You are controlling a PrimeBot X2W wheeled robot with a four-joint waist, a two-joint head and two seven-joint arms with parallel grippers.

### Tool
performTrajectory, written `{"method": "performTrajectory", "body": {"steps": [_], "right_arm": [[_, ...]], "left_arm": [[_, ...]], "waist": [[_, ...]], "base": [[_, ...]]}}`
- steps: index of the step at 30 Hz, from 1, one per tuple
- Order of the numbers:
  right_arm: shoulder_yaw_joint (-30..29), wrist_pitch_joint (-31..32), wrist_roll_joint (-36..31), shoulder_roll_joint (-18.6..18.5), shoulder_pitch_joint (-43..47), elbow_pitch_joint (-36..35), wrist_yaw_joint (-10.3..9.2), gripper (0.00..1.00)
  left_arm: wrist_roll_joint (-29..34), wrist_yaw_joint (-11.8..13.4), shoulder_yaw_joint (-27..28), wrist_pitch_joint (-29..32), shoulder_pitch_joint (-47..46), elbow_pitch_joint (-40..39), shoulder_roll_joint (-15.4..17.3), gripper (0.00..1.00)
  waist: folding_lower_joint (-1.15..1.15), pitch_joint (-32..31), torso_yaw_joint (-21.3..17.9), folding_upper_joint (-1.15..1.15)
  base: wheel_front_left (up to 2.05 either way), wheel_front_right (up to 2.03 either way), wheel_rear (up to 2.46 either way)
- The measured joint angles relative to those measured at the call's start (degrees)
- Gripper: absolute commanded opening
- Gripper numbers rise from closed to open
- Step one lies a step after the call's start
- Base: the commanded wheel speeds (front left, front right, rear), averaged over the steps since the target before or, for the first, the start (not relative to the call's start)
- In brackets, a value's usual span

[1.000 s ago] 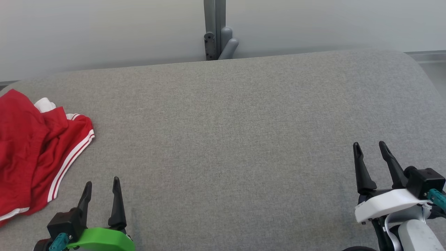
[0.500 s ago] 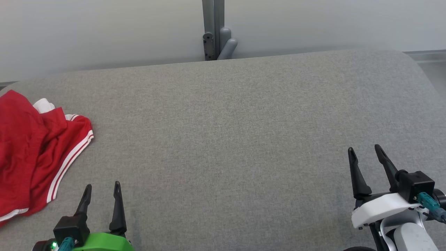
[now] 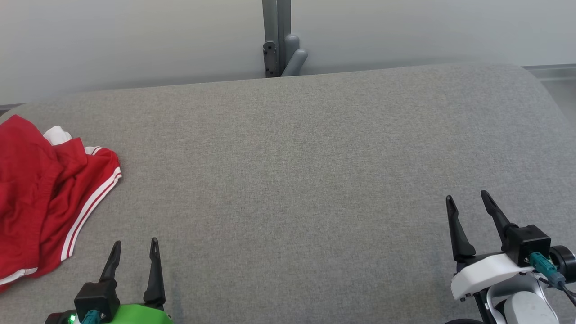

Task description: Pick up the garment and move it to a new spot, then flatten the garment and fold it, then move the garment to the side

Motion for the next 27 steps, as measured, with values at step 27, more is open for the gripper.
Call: {"method": "performTrajectory", "body": {"steps": [27], "right_arm": [[-0.6,0.0,0.0,0.3,1.2,-0.1,0.01,1.00]], "left_arm": [[-0.7,-1.3,0.6,-0.2,-0.1,1.4,-0.5,1.00]], "waist": [[0.00,-0.2,2.0,0.00]], "base": [[0.00,0.00,0.00]]}}
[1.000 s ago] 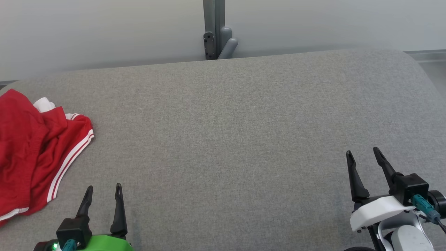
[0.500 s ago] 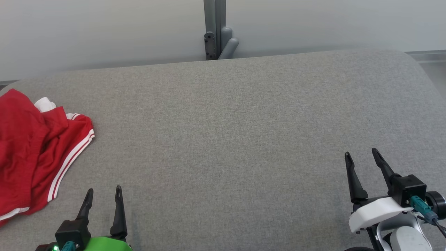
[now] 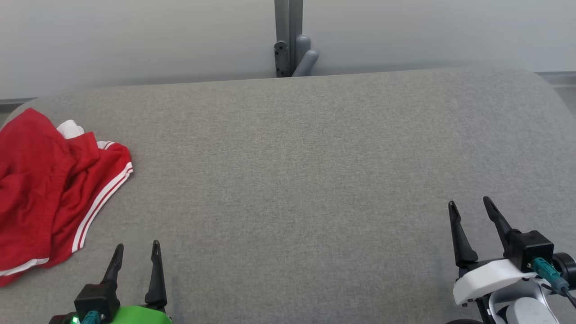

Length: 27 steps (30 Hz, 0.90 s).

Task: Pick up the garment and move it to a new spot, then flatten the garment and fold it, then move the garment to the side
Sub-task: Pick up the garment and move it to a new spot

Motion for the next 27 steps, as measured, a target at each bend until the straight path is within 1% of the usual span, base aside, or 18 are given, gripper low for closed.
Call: {"method": "performTrajectory", "body": {"steps": [2,6,17,21,24,27], "right_arm": [[0.1,0.0,0.0,0.1,0.1,0.0,0.00,1.00],[0.8,0.0,0.3,0.4,1.0,0.1,0.00,1.00],[4.9,0.0,0.6,1.7,0.7,1.0,0.00,1.00],[5.8,0.0,0.9,2.2,0.6,1.0,0.01,1.00],[6.2,0.0,0.9,2.3,0.6,1.0,0.00,1.00],[6.5,0.0,0.9,2.3,0.6,0.9,0.01,1.00]], "left_arm": [[0.0,0.2,-0.3,0.0,0.0,0.0,0.0,1.00],[0.0,0.5,-0.4,0.0,0.0,0.1,-0.1,1.00],[0.5,0.6,4.1,0.0,2.5,-0.6,0.2,1.00],[0.6,0.6,4.9,0.0,2.9,-0.9,0.2,1.00],[0.6,0.4,5.2,0.0,3.0,-1.0,0.2,1.00],[0.6,0.4,5.4,0.0,3.1,-1.4,0.2,1.00]], "waist": [[0.00,0.0,0.5,0.00],[0.00,-0.3,3.4,0.00],[0.00,-1.5,14.2,0.00],[0.00,-2.1,17.6,0.00],[0.00,-2.4,19.4,0.00],[0.00,-2.4,20.3,0.00]], "base": [[0.00,0.00,0.00],[0.00,0.00,0.00],[0.00,0.00,0.00],[0.00,0.00,0.00],[0.00,0.00,0.00],[0.00,0.00,0.00]]}}
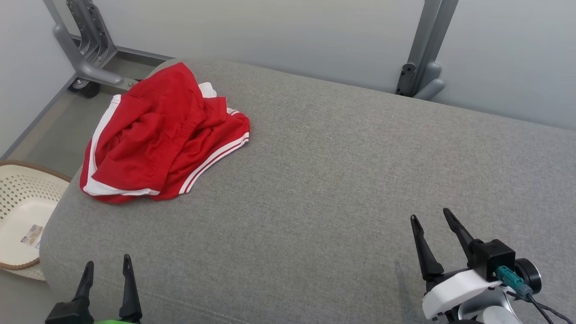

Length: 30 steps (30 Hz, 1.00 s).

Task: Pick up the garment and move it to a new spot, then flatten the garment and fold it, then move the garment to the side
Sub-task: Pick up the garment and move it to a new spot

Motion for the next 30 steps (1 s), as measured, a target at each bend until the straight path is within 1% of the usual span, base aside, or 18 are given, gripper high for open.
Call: {"method": "performTrajectory", "body": {"steps": [4,7,12,17,20,21,22,27,30], "right_arm": [[0.0,0.0,0.1,-0.7,-0.1,-0.7,0.00,1.00],[-0.2,0.0,0.1,-2.2,-1.3,-1.5,-0.01,1.00],[0.1,0.0,0.1,-4.8,-4.0,-2.9,0.00,1.00],[0.5,0.0,0.5,-7.6,-7.3,-4.7,0.00,1.00],[0.4,0.0,0.7,-8.6,-8.2,-5.6,0.00,1.00],[0.3,0.0,0.7,-8.9,-8.3,-5.8,0.00,1.00],[0.2,0.0,0.9,-9.2,-8.4,-5.9,0.00,1.00],[-0.4,0.0,1.1,-9.9,-9.0,-6.3,0.00,1.00],[-0.7,0.0,1.3,-10.2,-9.1,-6.4,0.00,1.00]], "left_arm": [[-1.0,-0.1,0.0,0.0,-1.3,-0.2,-0.1,1.00],[-1.9,-0.5,-0.8,0.0,-5.2,1.4,-0.1,1.00],[-3.1,-1.1,-2.2,-0.1,-15.5,8.4,0.4,1.00],[-3.9,-1.5,-2.6,0.3,-28.1,14.7,3.0,1.00],[-4.3,-1.4,-2.1,0.9,-34.2,18.8,4.9,1.00],[-4.3,-1.0,-1.9,1.2,-35.9,20.1,5.5,1.00],[-4.2,-0.9,-1.8,1.6,-37.6,21.6,6.4,1.00],[-4.0,1.0,-0.3,2.9,-43.4,28.6,10.2,1.00],[-4.7,1.3,0.5,4.5,-45.5,33.1,11.9,1.00]], "waist": [[0.00,0.9,-0.1,0.00],[0.00,2.6,-0.2,0.00],[0.00,7.0,-0.9,0.00],[0.00,12.9,-1.9,0.01],[0.01,16.6,-2.5,0.01],[0.01,17.8,-2.7,0.01],[0.01,19.0,-3.0,0.01],[0.01,24.0,-4.2,0.02],[0.01,26.1,-5.2,0.02]], "base": [[0.00,0.00,0.00],[0.00,0.00,0.00],[0.00,0.00,0.00],[0.00,0.00,0.00],[0.00,0.00,0.00],[0.00,0.00,0.00],[0.00,0.00,0.00],[0.00,0.00,0.00],[0.00,0.00,0.00]]}}
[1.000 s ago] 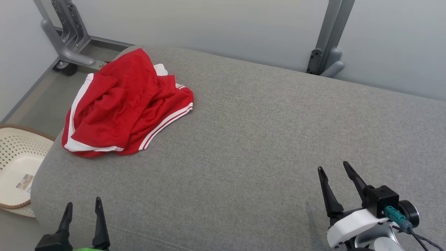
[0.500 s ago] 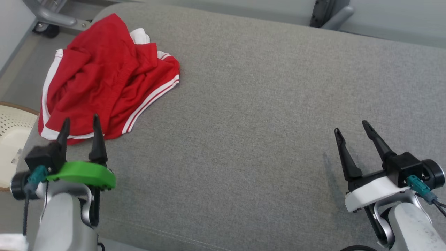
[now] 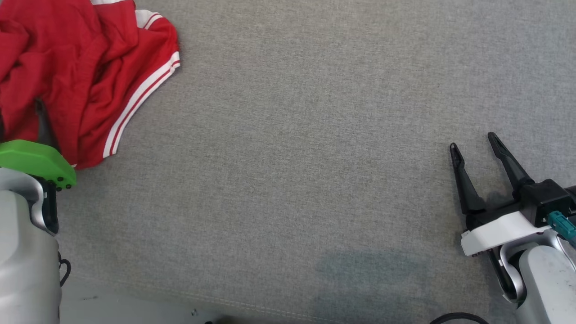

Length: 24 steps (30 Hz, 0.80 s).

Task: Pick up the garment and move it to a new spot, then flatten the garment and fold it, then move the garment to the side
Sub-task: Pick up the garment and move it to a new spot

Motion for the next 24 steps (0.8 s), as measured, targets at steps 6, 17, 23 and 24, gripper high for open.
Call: {"method": "performTrajectory", "body": {"steps": [6,17,23,24], "right_arm": [[0.0,0.0,0.0,0.0,0.0,-0.1,0.00,1.00],[0.9,-0.2,0.0,0.5,0.2,0.7,0.00,1.00],[0.8,-0.2,0.2,1.0,0.8,1.1,0.00,1.00],[0.7,-0.2,0.2,1.2,1.1,1.2,0.00,1.00]], "left_arm": [[-0.7,-0.2,0.5,1.5,-2.6,7.2,2.6,1.00],[-3.1,-2.4,0.0,-2.0,-4.3,13.7,3.0,0.00],[-6.4,-3.4,0.8,-4.1,-4.4,9.7,3.0,0.00],[-6.8,-3.4,0.7,-4.2,-4.2,8.3,3.0,0.00]], "waist": [[0.00,1.7,-2.2,-0.01],[-0.01,0.4,-1.7,-0.01],[-0.01,-1.3,-1.0,-0.01],[-0.01,-1.6,-0.9,-0.01]], "base": [[0.00,0.00,0.00],[0.00,0.00,0.00],[0.00,0.00,0.00],[0.00,0.00,0.00]]}}
